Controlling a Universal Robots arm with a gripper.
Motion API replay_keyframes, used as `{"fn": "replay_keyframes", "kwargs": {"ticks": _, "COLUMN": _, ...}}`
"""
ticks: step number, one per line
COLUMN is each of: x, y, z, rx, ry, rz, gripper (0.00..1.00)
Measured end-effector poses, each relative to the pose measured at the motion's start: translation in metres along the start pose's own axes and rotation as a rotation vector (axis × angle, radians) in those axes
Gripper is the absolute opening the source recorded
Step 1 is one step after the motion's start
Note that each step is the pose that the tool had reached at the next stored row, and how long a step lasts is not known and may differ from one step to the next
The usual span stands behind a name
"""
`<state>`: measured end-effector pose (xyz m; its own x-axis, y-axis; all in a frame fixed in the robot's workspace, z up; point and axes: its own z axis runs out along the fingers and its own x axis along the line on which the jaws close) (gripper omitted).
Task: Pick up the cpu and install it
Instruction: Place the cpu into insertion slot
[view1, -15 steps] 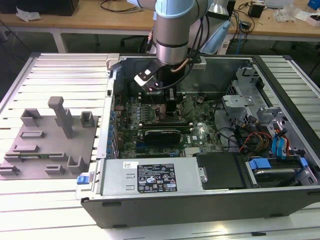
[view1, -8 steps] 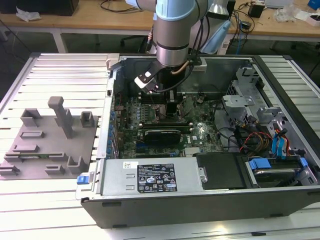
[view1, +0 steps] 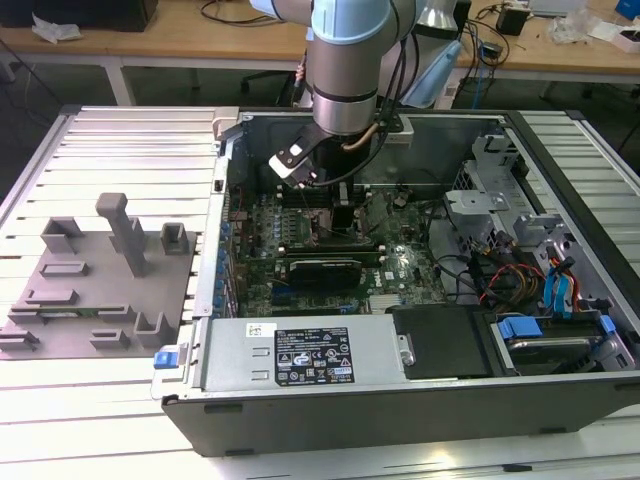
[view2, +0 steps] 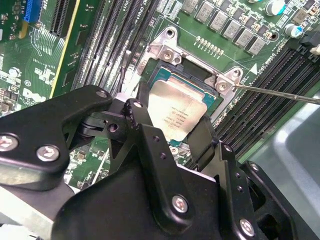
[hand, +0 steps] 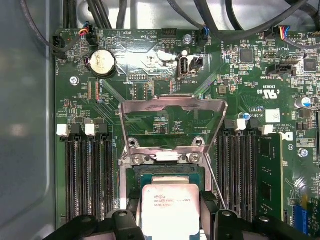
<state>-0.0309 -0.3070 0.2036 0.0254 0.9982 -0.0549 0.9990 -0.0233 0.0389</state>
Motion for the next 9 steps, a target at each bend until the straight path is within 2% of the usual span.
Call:
{"fn": "replay_keyframes", "kwargs": {"ticks": 5, "x": 0.0001, "y": 0.0012, "z": 0.0003, "rx": -0.0001, "ry": 0.0001, "rz": -0.001, "gripper": 0.55}}
{"fn": "replay_keyframes", "kwargs": {"ticks": 9, "x": 0.0002, "y": 0.0013, "z": 0.003, "rx": -0.0004, "ry": 0.0003, "rz": -0.008, "gripper": 0.55}}
